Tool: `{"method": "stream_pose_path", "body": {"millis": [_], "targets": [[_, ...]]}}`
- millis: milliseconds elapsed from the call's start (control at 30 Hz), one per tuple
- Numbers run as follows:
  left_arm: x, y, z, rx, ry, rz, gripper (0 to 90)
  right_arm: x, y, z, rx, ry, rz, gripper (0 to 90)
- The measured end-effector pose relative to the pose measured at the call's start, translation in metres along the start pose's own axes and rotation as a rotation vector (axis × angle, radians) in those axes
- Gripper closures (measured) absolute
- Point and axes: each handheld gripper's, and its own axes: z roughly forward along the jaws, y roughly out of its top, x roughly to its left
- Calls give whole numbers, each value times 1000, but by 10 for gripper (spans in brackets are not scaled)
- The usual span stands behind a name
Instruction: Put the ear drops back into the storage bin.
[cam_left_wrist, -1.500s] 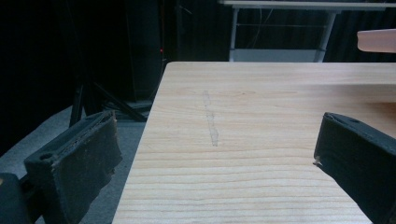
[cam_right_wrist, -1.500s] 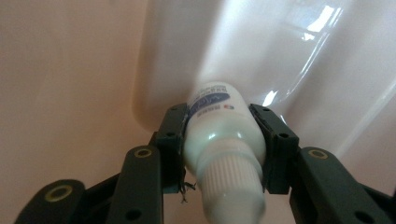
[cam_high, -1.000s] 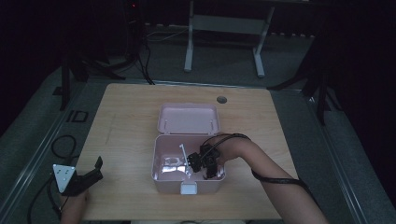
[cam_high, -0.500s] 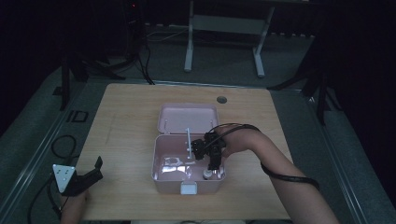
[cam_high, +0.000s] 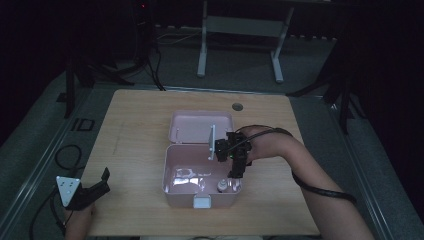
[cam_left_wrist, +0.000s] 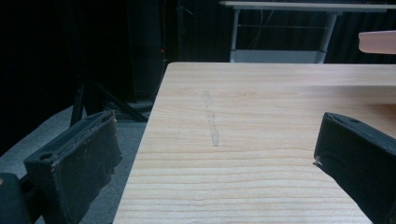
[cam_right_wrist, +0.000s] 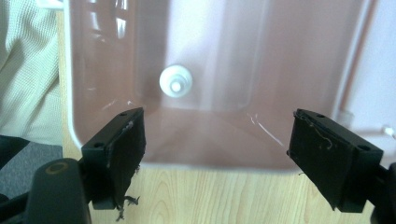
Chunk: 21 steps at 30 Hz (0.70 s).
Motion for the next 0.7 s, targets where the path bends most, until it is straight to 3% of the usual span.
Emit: {"method": "stream_pose_path", "body": {"millis": [300, 600, 700], "targets": [[0, 0, 0, 1, 1, 1, 5, 0, -27, -8, 5, -7, 58, 181], [0, 0, 0, 1, 3, 1, 5, 2, -55, 4, -2, -11, 104, 182], [0, 0, 0, 1, 4, 1, 5, 3, -68, 18, -19, -9, 126, 182]]}}
